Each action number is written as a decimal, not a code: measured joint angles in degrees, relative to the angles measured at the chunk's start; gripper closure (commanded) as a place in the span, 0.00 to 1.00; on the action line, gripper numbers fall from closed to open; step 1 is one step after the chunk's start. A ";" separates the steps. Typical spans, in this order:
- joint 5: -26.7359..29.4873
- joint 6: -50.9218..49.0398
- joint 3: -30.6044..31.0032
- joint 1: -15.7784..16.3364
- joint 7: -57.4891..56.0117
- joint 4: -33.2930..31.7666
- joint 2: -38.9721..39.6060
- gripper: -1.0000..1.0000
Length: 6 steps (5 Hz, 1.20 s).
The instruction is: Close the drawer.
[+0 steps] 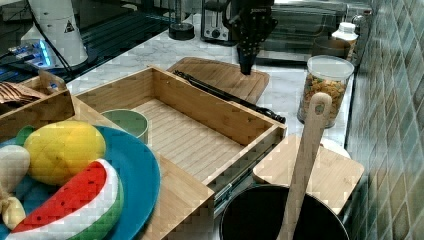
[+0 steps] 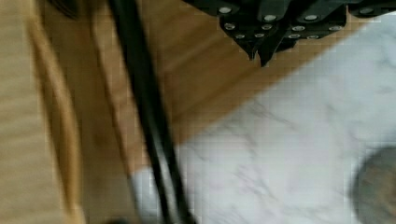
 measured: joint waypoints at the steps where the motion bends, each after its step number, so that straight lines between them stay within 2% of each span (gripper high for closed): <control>1: -4.29 1.45 1.25 0.36 0.00 0.06 0.76 1.00; 3: -5.40 -8.64 1.61 1.38 -0.84 5.04 6.62 1.00; 6: -8.83 -6.97 0.92 0.75 -1.20 5.48 9.61 1.00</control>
